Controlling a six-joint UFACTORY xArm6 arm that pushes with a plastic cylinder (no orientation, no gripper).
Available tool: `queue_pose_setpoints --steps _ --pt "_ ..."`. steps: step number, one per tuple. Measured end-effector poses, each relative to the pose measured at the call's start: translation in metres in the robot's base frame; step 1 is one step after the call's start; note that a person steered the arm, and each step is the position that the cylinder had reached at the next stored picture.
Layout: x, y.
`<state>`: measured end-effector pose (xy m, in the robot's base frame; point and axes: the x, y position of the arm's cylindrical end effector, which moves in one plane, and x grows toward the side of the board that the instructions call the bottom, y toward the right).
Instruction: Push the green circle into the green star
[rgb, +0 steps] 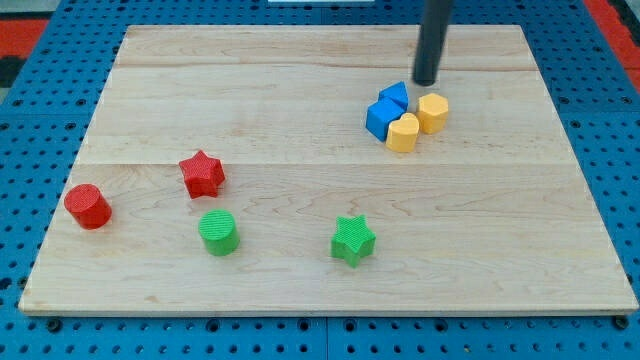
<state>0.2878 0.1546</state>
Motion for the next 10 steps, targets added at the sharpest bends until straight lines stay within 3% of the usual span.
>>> queue_pose_setpoints --steps 2,4,6,8,10 --pt "-0.009 -0.002" --pt "-0.009 -0.125" --pt "0.092 -0.166" --pt "0.114 -0.277" --pt "0.182 -0.266"
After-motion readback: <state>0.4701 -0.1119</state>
